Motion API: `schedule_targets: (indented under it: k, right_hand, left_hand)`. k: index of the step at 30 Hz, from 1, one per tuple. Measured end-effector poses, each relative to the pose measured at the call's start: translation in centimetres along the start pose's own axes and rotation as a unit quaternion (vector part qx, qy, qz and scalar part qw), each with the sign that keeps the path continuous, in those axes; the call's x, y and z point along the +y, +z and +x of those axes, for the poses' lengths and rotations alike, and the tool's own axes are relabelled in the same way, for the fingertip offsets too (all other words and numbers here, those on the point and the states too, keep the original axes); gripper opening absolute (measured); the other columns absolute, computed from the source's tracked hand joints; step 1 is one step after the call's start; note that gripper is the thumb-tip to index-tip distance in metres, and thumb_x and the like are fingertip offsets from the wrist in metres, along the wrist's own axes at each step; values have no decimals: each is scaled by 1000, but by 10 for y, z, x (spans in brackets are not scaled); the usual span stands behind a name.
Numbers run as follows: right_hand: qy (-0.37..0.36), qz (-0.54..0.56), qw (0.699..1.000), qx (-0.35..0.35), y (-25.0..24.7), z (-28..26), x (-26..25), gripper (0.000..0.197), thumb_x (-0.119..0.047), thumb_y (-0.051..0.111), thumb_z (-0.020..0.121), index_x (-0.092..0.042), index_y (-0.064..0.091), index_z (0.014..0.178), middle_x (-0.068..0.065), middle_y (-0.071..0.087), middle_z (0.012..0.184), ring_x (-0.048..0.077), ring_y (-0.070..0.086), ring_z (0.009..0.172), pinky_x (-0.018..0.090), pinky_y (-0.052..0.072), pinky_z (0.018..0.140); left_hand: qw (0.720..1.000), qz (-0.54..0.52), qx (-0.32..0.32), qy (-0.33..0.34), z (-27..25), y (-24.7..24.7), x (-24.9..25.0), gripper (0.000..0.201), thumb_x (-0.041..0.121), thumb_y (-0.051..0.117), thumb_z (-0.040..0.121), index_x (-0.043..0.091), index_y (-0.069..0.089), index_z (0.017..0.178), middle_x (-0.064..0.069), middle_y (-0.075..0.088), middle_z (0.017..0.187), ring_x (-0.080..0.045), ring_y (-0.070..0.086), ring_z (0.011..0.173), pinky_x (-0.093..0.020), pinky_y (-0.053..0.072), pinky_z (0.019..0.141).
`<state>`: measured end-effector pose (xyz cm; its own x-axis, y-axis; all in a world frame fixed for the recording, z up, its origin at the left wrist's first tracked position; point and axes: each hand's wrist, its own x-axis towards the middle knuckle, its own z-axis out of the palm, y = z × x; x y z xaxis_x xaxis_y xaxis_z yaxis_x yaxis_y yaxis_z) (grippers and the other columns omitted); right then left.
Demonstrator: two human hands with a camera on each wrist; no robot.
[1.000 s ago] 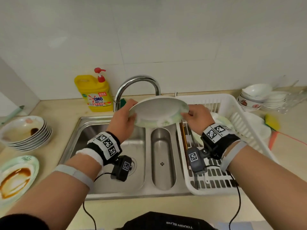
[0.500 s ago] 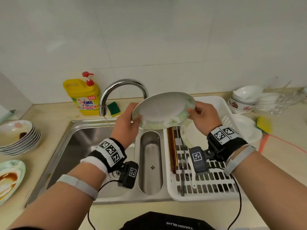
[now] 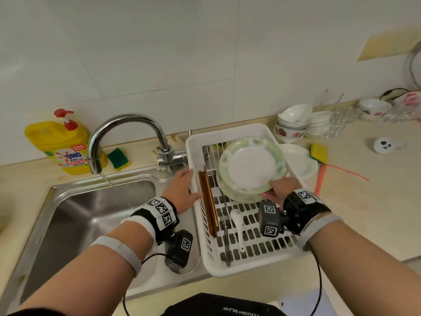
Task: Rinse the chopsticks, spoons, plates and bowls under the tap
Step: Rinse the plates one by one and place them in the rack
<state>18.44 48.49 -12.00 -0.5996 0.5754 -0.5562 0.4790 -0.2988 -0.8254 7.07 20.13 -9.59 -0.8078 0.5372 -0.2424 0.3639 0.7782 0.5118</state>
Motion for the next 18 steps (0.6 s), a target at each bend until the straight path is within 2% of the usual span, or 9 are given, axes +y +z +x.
schedule_targets:
  k: [3,5,7,8,10,11,12,15,18]
  right_hand:
    - [32,51,998,-7,8,5,13,46,1,48,103,4,38,147,28,51,143,25,62,78,26,58,55]
    - [44,69,997,-7,14,10,20,47,1,47,104,4,35,149,27,49,145,24,61,77,24,56,50]
    - [58,71,996,-9,19,13,25,47,1,47,104,4,35,149,27,50,144,24,61,78,24,56,48]
    - [68,68,995,-8,21,14,27,44,0,48,104,5,39,146,27,55,137,24,62,77,24,55,46]
    - [103,62,993,-1,24,11,27,32,-4,52,104,7,52,133,24,67,102,24,62,72,26,54,39]
    - [115,64,991,4,25,10,27,27,-5,53,103,8,56,127,20,66,87,24,63,69,26,53,37]
    - [117,68,991,10,27,10,29,24,-4,55,103,7,58,123,19,65,79,25,64,68,26,53,36]
    - [108,91,990,12,30,9,34,20,-1,57,101,3,58,120,19,67,82,29,68,71,29,55,40]
    - [102,116,988,9,31,8,37,22,5,52,99,0,58,120,23,70,94,34,71,80,37,59,53]
  left_hand:
    - [1000,-10,0,3,-2,2,-3,86,36,69,94,17,19,161,-3,20,165,-22,47,138,-40,40,116]
    - [1000,-9,8,1,-5,3,-2,84,37,67,95,18,20,162,-2,20,166,-19,46,138,-30,34,116]
    - [1000,-5,19,3,-9,3,0,82,36,66,96,18,21,161,0,21,166,-16,45,137,-20,28,106]
    - [1000,-7,21,3,-11,3,2,81,35,66,96,18,21,161,0,22,166,-15,47,135,-19,28,102]
    - [1000,-20,22,-4,-10,4,2,80,34,66,96,19,22,161,1,22,166,-14,49,132,-18,29,100]
    - [999,-22,24,-5,-11,4,3,79,33,66,96,19,22,161,2,23,166,-14,48,132,-17,28,99]
    - [999,-22,25,-7,-13,4,4,79,33,66,97,19,23,161,2,23,166,-14,48,134,-17,28,98]
    - [999,-31,30,-9,-15,4,6,78,31,66,97,19,22,161,2,22,167,-14,46,136,-16,27,98]
    - [999,-38,26,-14,-14,5,5,78,30,65,98,19,21,161,2,20,167,-15,50,134,-16,29,98]
